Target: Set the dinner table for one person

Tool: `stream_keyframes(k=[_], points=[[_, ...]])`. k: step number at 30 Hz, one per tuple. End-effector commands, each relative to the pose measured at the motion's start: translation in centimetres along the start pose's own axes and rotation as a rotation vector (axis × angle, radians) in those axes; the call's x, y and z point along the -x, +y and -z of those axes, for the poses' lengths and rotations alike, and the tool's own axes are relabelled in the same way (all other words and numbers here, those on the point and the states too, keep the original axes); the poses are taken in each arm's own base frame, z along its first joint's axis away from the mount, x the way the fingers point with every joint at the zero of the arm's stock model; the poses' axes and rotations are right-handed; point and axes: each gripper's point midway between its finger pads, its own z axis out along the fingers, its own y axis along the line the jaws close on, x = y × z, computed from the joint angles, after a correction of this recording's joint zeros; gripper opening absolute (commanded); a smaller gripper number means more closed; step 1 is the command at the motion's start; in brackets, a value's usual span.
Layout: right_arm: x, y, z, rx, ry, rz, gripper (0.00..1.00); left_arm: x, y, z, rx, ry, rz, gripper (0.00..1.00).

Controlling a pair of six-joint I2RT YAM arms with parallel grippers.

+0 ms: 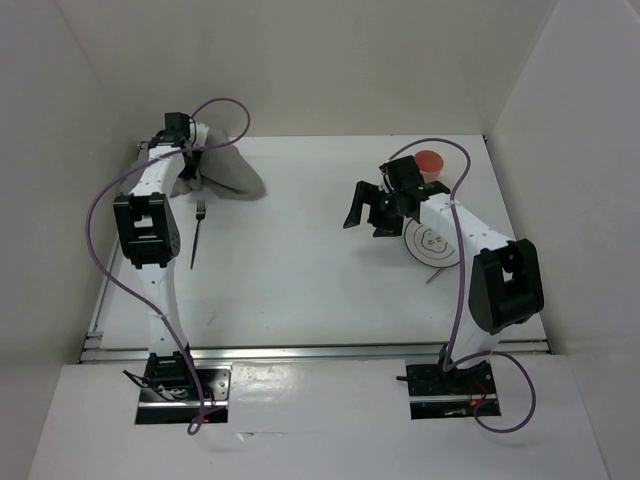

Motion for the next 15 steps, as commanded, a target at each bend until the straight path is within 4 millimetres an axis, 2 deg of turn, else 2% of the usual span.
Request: stream_keyframes(k=[1,2,3,4,5,6,7,8,9,10,12,13,14,15], points=[[1.4,1.5,-0.1,0.03,-0.051,0.034,1.0,4.3,2.3,2.7,0.082,-0.148,-0.016,0.0],[1.4,1.5,-0.1,0.03,-0.051,0.034,1.0,5.1,1.7,3.4,0.072,-0.167,-0.055,0.0],[0.5,1.9,-0.5,0.028,-0.035,0.064,1.0,5.5,0.3,3.9,0.057,-0.173,-0.104,0.0],[0.3,2.5,-0.6,0.038,-0.035,0.094,1.0,5.9,0.5,4.7,0.095,-0.178,-0.163,0.0],[0.0,2.7,-0.7,0.032,-0.035,0.105,1.0,7.3,0.7,7.1,0.121,-0.222,-0.189,0.0],[-0.2,4.0,-1.1,0.054,-0.05,0.153,1.0,8.4,-0.6,8.3,0.12,-0.265,-0.224,0.0],[-0.6,4.2,-1.4,0.048,-0.055,0.187,1.0,9.3,-0.7,9.9,0.131,-0.3,-0.257,0.0],[-0.7,4.8,-1.6,0.051,-0.066,0.215,1.0,10.8,-0.2,13.4,0.152,-0.365,-0.259,0.0],[-0.4,5.2,-2.1,0.047,-0.091,0.231,1.0,11.8,-1.0,15.0,0.137,-0.404,-0.268,0.0],[-0.5,6.1,-2.3,0.059,-0.104,0.262,1.0,12.4,-0.8,16.9,0.144,-0.423,-0.294,0.0],[-0.5,6.4,-2.7,0.07,-0.126,0.273,1.0,13.4,-1.1,19.8,0.147,-0.456,-0.325,0.0],[-0.3,7.0,-2.7,0.096,-0.156,0.287,1.0,14.1,-0.5,22.2,0.174,-0.488,-0.339,0.0],[-0.3,7.2,-2.8,0.109,-0.16,0.29,1.0,14.0,-1.2,23.1,0.164,-0.491,-0.362,0.0],[0.0,7.5,-2.5,0.122,-0.179,0.294,1.0,14.5,-0.6,24.6,0.18,-0.518,-0.362,0.0]])
